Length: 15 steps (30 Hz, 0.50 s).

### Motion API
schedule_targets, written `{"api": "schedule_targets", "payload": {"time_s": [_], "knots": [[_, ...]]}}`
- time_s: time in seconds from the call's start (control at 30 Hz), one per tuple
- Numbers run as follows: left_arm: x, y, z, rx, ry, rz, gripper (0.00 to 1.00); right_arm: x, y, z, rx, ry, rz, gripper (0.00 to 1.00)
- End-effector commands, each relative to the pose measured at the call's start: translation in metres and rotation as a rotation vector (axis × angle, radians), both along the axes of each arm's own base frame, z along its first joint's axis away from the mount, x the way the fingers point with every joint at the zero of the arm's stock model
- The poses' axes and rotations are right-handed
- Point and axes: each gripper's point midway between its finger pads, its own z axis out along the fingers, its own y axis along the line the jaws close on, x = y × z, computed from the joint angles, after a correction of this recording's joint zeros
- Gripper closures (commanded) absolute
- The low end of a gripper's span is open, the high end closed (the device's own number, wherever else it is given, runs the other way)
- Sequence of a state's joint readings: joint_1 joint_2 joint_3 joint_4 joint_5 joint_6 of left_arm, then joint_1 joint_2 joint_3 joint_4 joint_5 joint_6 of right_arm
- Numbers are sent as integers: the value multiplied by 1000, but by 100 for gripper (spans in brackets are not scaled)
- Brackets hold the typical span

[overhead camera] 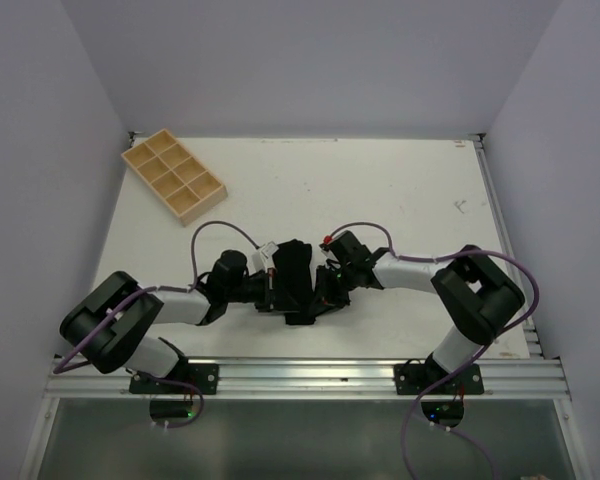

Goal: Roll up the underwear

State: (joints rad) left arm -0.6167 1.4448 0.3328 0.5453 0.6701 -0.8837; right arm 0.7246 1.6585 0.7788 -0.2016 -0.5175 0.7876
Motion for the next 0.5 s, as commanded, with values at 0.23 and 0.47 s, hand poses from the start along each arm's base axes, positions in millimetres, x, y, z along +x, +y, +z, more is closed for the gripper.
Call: {"api": "schedule_targets", "payload": {"time_s": [0.23, 0.47], "knots": [[-6, -13, 11, -146, -101, -16, 100, 1, 9, 13, 72, 15, -69, 100], [2, -14, -5, -120, -85, 12, 100, -1, 13, 15, 86, 29, -104, 100]]}}
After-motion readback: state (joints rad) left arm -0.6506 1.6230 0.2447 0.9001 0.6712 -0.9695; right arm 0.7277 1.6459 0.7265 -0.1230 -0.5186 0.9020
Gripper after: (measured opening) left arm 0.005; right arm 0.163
